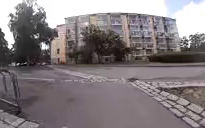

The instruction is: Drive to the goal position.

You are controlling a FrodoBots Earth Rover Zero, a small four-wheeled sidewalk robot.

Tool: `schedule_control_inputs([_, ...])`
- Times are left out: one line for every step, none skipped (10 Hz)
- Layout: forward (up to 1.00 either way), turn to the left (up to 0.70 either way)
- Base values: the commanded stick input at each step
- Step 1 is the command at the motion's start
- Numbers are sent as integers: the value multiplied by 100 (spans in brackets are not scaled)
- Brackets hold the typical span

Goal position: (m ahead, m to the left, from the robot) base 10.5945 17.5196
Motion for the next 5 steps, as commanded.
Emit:
schedule_control_inputs([70,0])
schedule_control_inputs([70,0])
schedule_control_inputs([70,1])
schedule_control_inputs([70,6])
schedule_control_inputs([70,17])
